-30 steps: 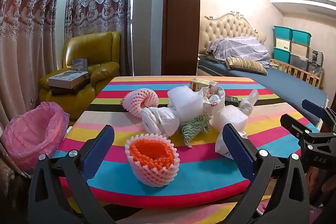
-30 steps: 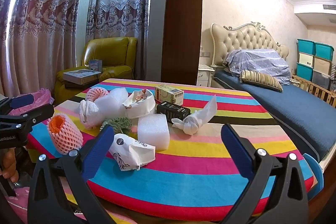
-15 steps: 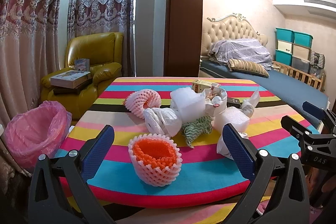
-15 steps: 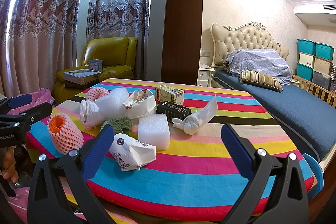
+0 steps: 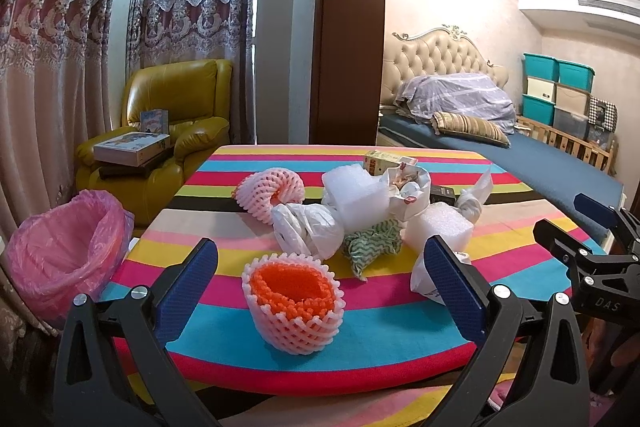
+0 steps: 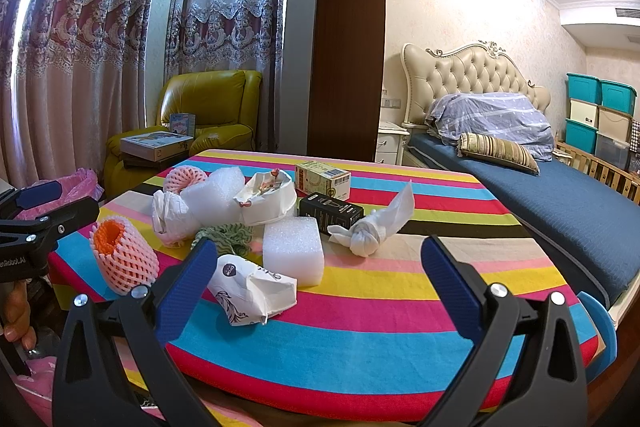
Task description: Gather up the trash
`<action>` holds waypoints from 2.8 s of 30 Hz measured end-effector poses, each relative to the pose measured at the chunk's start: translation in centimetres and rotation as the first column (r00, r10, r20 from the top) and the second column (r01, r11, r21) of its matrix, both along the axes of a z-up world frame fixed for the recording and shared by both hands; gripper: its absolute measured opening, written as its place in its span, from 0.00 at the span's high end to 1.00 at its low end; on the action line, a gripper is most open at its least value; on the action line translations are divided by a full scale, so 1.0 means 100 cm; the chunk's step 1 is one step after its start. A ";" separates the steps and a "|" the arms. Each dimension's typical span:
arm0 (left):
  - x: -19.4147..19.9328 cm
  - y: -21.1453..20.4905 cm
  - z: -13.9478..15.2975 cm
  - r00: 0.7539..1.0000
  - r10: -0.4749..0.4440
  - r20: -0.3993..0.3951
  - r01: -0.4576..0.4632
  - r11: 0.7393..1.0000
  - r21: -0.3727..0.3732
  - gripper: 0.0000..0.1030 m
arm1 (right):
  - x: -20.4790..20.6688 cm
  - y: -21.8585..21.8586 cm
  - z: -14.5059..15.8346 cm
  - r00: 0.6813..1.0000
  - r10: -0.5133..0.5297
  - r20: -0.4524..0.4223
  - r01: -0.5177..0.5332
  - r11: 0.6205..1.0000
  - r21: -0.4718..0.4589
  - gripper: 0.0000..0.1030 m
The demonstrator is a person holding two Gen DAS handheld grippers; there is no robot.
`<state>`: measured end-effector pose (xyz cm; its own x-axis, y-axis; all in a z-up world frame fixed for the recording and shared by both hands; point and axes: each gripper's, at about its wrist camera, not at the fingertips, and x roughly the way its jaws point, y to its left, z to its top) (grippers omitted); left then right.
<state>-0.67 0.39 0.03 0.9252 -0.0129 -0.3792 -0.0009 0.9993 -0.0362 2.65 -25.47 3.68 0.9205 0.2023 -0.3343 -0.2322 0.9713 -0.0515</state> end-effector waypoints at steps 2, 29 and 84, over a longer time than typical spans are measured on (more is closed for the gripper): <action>0.000 0.000 0.000 1.000 0.001 -0.001 -0.001 1.000 0.000 0.06 | 0.000 0.000 0.000 1.000 0.000 0.000 0.000 1.000 0.000 0.04; 0.000 0.002 -0.001 1.000 0.007 -0.002 -0.007 1.000 -0.002 0.06 | -0.001 0.000 0.000 1.000 0.001 0.000 -0.001 1.000 0.000 0.04; 0.004 0.060 -0.039 0.994 0.039 -0.107 -0.037 0.999 0.025 0.06 | 0.047 0.052 -0.041 0.946 0.186 -0.264 -0.214 0.973 -0.081 0.06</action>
<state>-0.25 6.41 -3.92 0.8789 0.0316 -0.4759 -0.0417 0.9991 -0.0107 7.39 -20.25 -0.39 0.7469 0.3238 -0.5807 -0.4402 0.8954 -0.0670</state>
